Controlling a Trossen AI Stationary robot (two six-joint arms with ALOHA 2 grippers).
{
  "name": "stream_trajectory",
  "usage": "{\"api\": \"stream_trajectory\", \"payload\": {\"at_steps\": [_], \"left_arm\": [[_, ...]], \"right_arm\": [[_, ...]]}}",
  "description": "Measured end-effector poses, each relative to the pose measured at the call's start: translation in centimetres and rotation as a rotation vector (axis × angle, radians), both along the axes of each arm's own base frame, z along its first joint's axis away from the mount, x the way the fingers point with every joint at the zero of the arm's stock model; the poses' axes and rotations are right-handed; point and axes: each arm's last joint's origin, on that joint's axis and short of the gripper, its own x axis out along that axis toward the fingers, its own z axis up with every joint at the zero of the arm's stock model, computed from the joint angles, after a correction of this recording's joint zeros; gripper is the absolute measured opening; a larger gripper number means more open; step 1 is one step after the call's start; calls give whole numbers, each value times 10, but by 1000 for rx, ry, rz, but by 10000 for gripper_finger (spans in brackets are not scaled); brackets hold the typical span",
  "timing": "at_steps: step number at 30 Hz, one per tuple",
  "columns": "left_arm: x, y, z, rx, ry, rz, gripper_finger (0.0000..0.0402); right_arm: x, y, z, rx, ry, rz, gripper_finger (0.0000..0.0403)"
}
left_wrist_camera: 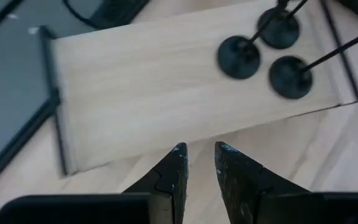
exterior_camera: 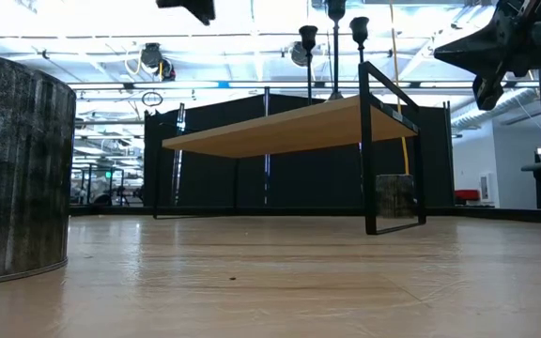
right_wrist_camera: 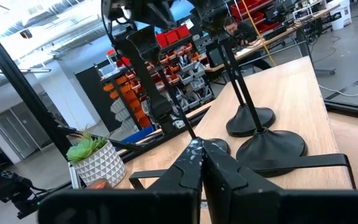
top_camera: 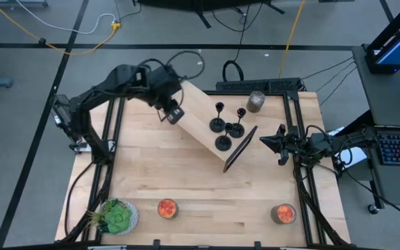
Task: Pick & Place candle stick holders
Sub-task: Put the left orange scented candle on the shelf
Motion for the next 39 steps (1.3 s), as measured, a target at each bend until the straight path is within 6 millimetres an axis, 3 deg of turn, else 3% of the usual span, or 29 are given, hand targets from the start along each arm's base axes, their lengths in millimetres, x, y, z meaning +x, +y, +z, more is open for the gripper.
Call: {"api": "stream_trajectory", "payload": {"at_steps": [8, 16, 30, 39], "left_arm": [[-25, -33, 1, -5, 7, 76, 88], [-41, -70, -27, -86, 61, 99, 88], [-35, -151, -75, -155, 97, -208, 88], [-32, -183, -106, -171, 53, -296, 88]], "right_arm": [[0, 0, 0, -6, -3, 0, 0], [0, 0, 1, -3, -7, 0, 0], [0, 0, 1, 13, -10, 1, 0], [0, 0, 1, 13, -10, 1, 0]]}}
